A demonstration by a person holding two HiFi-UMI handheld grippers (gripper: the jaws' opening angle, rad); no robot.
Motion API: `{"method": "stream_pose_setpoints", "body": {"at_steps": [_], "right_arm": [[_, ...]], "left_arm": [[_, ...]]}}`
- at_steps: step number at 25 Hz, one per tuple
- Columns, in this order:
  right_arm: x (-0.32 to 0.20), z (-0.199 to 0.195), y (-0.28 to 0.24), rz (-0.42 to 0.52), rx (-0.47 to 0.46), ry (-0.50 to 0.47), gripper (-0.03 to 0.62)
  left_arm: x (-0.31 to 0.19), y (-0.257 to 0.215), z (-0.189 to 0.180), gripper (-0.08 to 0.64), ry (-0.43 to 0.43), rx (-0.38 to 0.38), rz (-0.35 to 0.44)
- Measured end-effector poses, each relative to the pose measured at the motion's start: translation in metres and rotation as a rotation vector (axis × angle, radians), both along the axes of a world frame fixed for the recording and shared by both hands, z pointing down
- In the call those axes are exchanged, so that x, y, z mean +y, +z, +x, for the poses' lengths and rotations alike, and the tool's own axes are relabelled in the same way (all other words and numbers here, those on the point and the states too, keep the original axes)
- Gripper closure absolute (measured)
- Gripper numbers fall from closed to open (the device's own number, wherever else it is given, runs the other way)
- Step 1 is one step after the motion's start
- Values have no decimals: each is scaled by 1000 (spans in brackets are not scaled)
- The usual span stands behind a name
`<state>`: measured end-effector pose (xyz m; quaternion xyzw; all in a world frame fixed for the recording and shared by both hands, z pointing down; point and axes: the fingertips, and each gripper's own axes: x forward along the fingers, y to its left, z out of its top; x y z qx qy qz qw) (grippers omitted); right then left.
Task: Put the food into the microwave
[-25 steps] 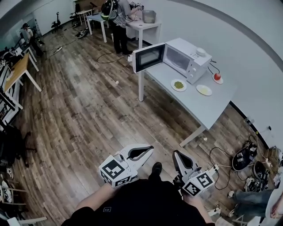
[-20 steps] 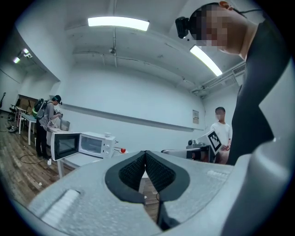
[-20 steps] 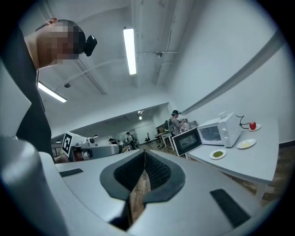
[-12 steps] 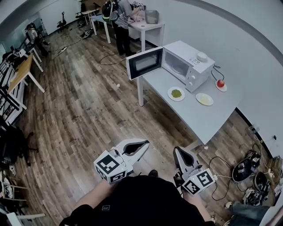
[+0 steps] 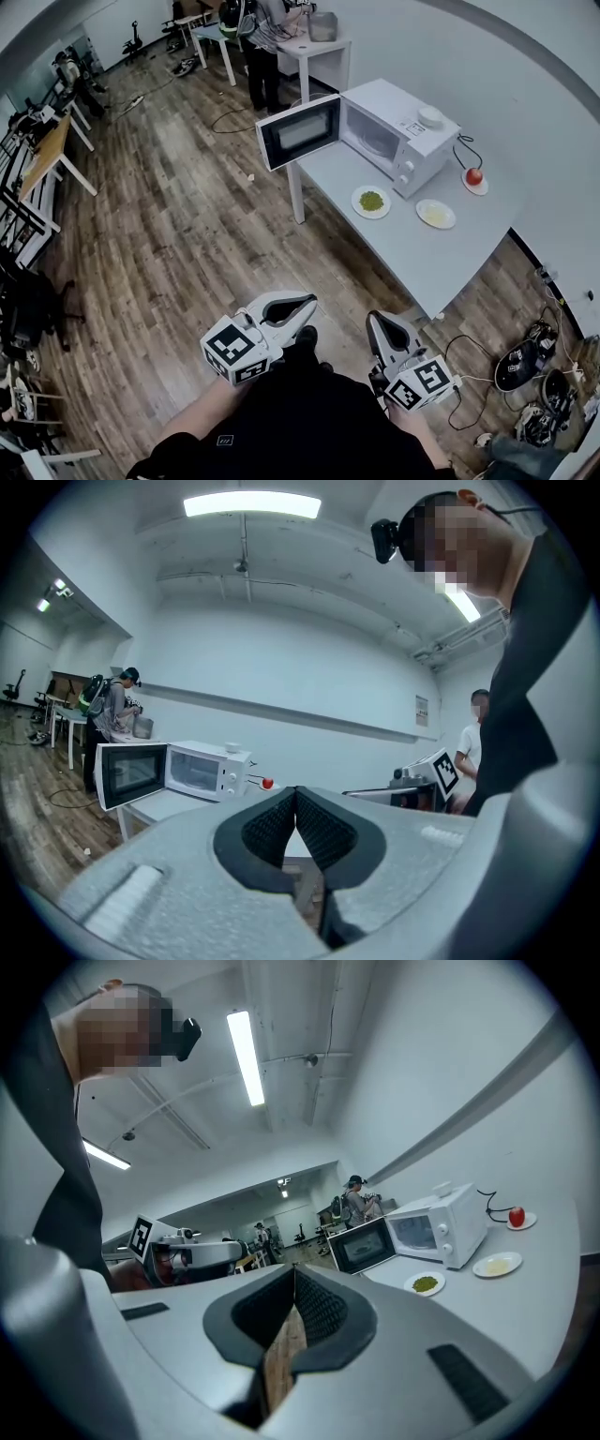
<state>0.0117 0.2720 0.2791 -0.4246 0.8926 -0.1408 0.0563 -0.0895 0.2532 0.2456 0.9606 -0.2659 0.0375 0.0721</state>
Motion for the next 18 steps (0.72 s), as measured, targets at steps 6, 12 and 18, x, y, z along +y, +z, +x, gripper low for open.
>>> {"method": "stream_pose_setpoints", "body": {"at_steps": [6, 12, 18], "right_arm": [[-37, 4, 6, 6, 34, -5, 577], [-91, 17, 5, 0, 80, 38, 577], [-155, 10, 3, -19, 103, 73, 577]], "left_arm": [[-47, 10, 10, 552, 16, -3, -20], [-108, 9, 23, 552, 46, -6, -10], [-176, 7, 20, 552, 86, -8, -10]]}}
